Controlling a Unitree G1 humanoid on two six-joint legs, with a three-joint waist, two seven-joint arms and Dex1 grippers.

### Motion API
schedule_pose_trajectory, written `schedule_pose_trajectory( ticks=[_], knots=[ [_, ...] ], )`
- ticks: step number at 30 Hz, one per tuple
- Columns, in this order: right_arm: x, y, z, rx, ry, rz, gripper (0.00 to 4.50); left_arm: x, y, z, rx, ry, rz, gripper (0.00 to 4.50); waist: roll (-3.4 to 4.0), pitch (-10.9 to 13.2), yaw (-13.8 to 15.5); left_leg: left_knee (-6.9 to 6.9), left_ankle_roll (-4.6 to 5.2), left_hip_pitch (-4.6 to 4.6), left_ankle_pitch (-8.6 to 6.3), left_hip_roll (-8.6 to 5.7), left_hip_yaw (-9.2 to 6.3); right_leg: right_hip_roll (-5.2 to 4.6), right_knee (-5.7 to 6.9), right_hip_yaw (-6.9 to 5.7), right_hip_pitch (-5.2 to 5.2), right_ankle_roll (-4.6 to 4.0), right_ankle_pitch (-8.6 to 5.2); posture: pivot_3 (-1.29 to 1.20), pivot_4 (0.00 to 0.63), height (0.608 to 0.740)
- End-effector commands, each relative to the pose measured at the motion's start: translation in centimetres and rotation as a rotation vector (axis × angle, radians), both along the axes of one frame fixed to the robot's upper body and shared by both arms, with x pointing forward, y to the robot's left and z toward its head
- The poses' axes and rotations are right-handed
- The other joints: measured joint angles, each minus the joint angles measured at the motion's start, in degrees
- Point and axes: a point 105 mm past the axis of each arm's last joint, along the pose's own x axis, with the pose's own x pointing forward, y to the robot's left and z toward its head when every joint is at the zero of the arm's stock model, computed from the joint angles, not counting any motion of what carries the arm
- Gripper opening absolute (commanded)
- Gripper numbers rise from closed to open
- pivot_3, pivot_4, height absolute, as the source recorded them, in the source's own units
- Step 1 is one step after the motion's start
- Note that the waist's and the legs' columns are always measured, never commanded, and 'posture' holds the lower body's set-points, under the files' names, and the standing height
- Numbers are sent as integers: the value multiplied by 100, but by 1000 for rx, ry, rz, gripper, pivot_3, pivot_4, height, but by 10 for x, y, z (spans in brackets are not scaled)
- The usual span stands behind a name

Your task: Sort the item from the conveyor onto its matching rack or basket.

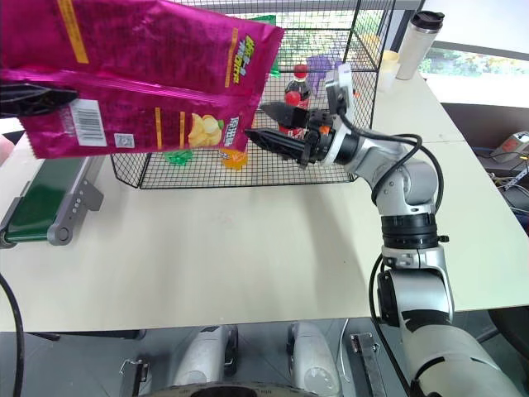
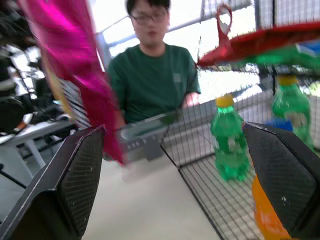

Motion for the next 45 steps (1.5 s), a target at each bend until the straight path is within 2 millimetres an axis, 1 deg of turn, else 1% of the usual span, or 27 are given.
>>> schedule_pose_trajectory(
  ticks=[1,3,5,10,13,14,15,16,18,20,21,25,28,30,32,33,36,38,40,41,43,45],
  knots=[
    [-16,0,25,52,-70,94,4500,0,-5,3,1,-39,-36,17,0,0,3,-1,0,0,0,0,0,0,0,0,0,0,0,0,150,740],
    [-26,5,31,73,-71,157,4500,3,-8,1,-2,-36,-53,17,0,0,10,-1,0,0,0,0,0,0,-1,0,0,0,0,0,150,740],
    [-31,11,32,83,-69,192,4500,4,-11,-1,-16,-34,-75,17,0,0,10,0,0,0,0,0,0,-1,0,0,0,0,0,0,150,740],
    [-29,24,29,92,-55,204,4500,10,-14,-5,-29,-31,-90,17,0,0,5,2,0,0,0,0,0,0,5,0,0,0,0,0,150,740],
    [-28,27,32,120,-43,206,3699,18,-14,-9,-47,-24,-77,0,0,0,8,1,0,0,0,0,0,0,5,0,0,0,0,0,150,740],
    [-28,27,32,123,-44,205,3229,19,-13,-10,-51,-24,-74,0,0,0,8,1,0,0,0,0,0,0,5,0,0,0,0,0,150,740],
    [-29,27,33,124,-48,205,2601,20,-13,-10,-56,-25,-72,0,0,0,8,2,0,0,0,0,0,0,5,0,0,0,0,0,150,740],
    [-30,27,34,124,-51,205,2265,20,-12,-10,-63,-26,-68,0,0,0,9,2,0,0,0,0,0,-1,5,1,0,0,0,0,150,740],
    [-32,25,34,122,-57,206,1243,22,-12,-10,-70,-28,-63,0,0,0,16,3,0,-1,0,0,0,-1,5,0,0,0,0,0,150,740],
    [-35,25,34,113,-64,205,339,24,-10,-12,-76,-25,-52,0,0,0,16,3,0,-1,0,-1,0,-2,5,0,0,1,0,0,150,740],
    [-36,24,34,110,-67,205,87,25,-9,-12,-80,-24,-46,0,0,0,14,3,0,-1,0,0,0,-2,5,0,0,0,0,0,150,740],
    [-41,19,36,102,-81,185,87,31,-7,-15,-116,-15,-21,0,0,0,15,2,0,0,0,0,0,-2,5,0,0,0,0,0,150,740],
    [-42,11,40,106,-101,118,0,39,3,-25,-137,33,36,831,0,0,14,3,0,0,0,0,0,-2,5,0,0,0,0,0,150,740],
    [-43,2,44,113,-114,56,0,44,11,-28,-166,39,82,1547,0,0,15,0,0,0,0,-1,2,-3,4,1,0,1,0,0,150,740],
    [-43,-8,47,126,-119,-4,0,49,19,-31,-187,29,136,2456,0,1,21,1,0,0,0,0,2,-3,4,1,0,1,0,0,150,740],
    [-42,-17,51,143,-124,-64,0,56,28,-36,-205,23,189,2727,-1,0,23,1,0,-1,0,0,2,-3,3,1,0,1,0,0,150,740],
    [-42,-40,59,123,-181,-247,0,73,44,-45,-263,4,305,2727,0,0,41,0,0,1,0,-1,5,-6,3,1,0,0,0,0,150,740],
    [-41,-58,68,100,-245,-397,0,76,43,-45,-309,-14,325,2727,-1,0,46,2,0,0,0,-1,5,-8,2,0,0,0,0,0,150,740],
    [-41,-79,81,82,-324,-563,0,75,36,-44,-352,-20,317,2727,-2,1,48,4,0,-3,0,-3,7,-11,0,1,0,1,1,0,150,740],
    [-41,-86,84,57,-362,-629,0,74,32,-44,-367,-21,311,2727,-2,1,46,4,0,-4,0,-4,9,-12,-1,1,0,1,1,0,150,740],
    [-40,-97,88,-24,-459,-768,0,72,21,-43,-408,-21,294,2727,-2,1,44,2,0,-4,0,-4,11,-14,-4,2,0,2,1,0,150,740],
    [-36,-105,99,-49,-591,-929,0,70,4,-45,-461,-13,281,2727,-5,-2,38,0,0,-4,0,-5,12,-17,-6,2,0,3,0,0,150,740]
  ],
)
